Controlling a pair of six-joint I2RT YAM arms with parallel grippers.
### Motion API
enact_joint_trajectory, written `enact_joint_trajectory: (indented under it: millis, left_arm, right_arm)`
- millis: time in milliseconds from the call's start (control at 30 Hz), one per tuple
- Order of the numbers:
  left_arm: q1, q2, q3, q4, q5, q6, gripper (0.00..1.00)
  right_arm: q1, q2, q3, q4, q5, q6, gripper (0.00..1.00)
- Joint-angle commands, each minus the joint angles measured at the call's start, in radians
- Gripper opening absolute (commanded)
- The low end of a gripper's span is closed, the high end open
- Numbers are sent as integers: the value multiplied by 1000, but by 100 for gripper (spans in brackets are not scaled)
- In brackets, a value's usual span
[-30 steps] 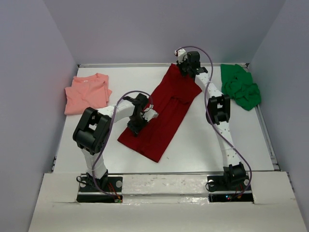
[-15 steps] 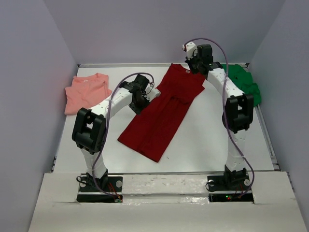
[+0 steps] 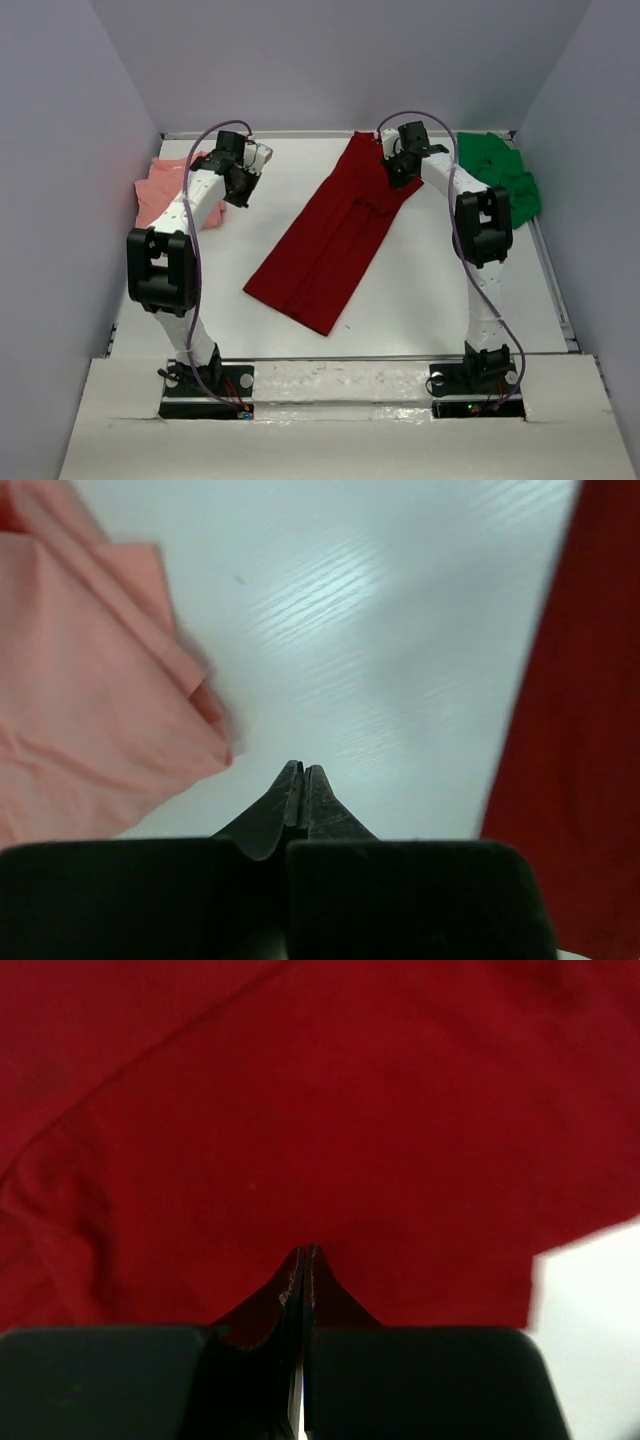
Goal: Fold and stack the t-shirts
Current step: Fold the tshirt
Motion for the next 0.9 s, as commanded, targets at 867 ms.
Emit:
enact_joint_trajectory:
  millis: [867]
  left_arm:
    - [103,-117,-79,-45,-117,-1,0]
  right_arm:
    - [-17,361,454,-318,73,39,0]
